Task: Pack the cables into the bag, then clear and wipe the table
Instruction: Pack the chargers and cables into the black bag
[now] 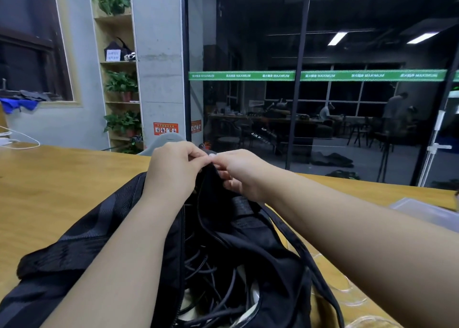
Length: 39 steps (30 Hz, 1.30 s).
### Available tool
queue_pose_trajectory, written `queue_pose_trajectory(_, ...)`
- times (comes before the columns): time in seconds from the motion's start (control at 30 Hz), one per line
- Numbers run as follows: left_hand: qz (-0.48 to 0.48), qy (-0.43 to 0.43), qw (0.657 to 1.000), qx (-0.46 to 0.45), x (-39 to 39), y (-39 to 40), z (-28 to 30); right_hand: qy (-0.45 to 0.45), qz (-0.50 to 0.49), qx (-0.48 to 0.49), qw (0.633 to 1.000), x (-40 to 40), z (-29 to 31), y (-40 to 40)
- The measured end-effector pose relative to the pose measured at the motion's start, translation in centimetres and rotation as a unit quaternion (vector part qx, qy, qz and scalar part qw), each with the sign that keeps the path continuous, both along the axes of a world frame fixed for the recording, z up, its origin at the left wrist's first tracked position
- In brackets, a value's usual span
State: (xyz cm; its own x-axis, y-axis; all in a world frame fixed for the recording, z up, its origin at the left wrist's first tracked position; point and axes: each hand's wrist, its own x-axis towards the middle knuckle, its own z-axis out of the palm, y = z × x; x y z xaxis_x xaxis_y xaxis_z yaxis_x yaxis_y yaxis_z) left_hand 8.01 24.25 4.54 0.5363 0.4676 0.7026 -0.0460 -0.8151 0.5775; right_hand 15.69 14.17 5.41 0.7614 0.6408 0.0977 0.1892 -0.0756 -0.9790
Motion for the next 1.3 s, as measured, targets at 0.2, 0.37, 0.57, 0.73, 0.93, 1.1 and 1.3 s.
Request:
queue_pose_trajectory(0.2,-0.013,0.103,0.993,0.057,-1.5,-0.8,1.8,-0.074,0.020,-0.051,0.996,0.6,0.8,-0.9)
queue_pose_trajectory(0.37,-0.042,0.167,0.980,0.101,-2.0,-1.3,2.7,-0.195,-0.071,-0.102,0.973,1.6,2.1,-0.7)
queue_pose_trajectory(0.57,-0.121,0.143,0.972,0.145,-3.2,-1.6,4.1,-0.241,-0.200,-0.143,0.939,5.2,0.4,-1.7)
queue_pose_trajectory(0.73,-0.139,0.129,0.967,0.168,-3.8,-2.4,5.0,-0.204,-0.230,-0.147,0.940,6.8,-1.2,-2.6)
queue_pose_trajectory(0.93,-0.139,0.099,0.972,0.160,-3.8,-2.1,5.0,-0.329,-0.177,-0.108,0.921,3.6,0.1,-3.7)
queue_pose_trajectory(1.1,-0.133,0.091,0.973,0.166,-3.7,-2.0,4.9,-0.412,0.003,-0.080,0.908,-1.0,0.2,-5.6)
queue_pose_trajectory(1.3,-0.158,0.100,0.970,0.153,-4.0,-1.8,5.0,-0.436,0.008,-0.101,0.894,-1.7,0.2,-5.8)
